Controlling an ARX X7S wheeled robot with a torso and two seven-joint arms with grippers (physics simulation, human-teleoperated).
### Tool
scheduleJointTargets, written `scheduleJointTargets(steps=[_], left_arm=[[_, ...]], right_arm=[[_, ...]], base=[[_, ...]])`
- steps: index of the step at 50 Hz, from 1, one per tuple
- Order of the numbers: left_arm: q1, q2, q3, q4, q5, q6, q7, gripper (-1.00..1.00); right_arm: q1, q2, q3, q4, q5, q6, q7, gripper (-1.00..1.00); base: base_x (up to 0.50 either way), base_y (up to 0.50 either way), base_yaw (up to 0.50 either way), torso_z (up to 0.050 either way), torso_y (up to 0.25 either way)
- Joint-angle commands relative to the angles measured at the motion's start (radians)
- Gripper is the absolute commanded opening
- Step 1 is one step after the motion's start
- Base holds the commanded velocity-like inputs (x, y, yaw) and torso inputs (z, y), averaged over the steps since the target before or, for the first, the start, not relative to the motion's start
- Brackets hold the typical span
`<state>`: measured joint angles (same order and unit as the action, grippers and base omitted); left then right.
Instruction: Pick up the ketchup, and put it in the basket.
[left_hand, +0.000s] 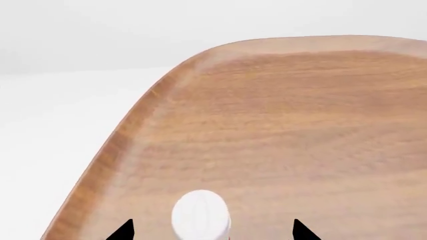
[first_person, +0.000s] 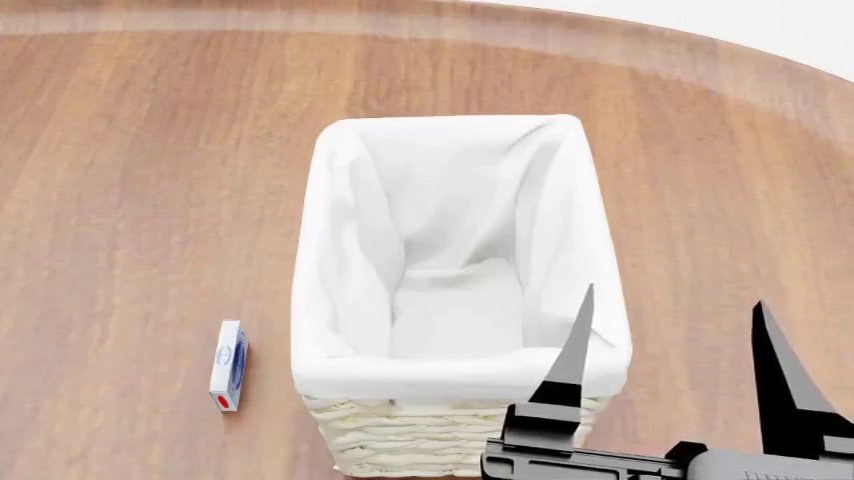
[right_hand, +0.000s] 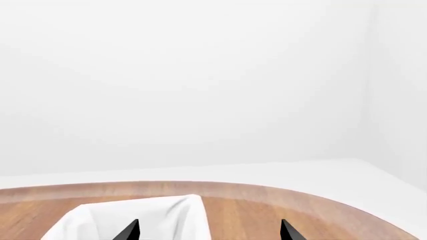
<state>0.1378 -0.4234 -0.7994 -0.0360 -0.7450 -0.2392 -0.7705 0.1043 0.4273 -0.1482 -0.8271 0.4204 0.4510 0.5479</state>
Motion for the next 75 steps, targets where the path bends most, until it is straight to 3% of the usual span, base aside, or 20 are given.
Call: scheduleJointTargets(steps=[1,75], left_arm=[[-0.012,-0.009,0.001,-0.052,0.012,0.013,0.017,1.00],[-0.130,-0.065,0.022,-0.306,0.030,0.022,0.084,1.00]], right_arm=[[0.001,0.002,-0.004,0.004,0.000,-0.004,0.001,1.00],[-0.002,0.011,-0.016,0.023,0.010,-0.030,0.016,1.00]], base=[[0.00,0.00,0.00,0.000,0.000],[0.00,0.00,0.00,0.000,0.000]])
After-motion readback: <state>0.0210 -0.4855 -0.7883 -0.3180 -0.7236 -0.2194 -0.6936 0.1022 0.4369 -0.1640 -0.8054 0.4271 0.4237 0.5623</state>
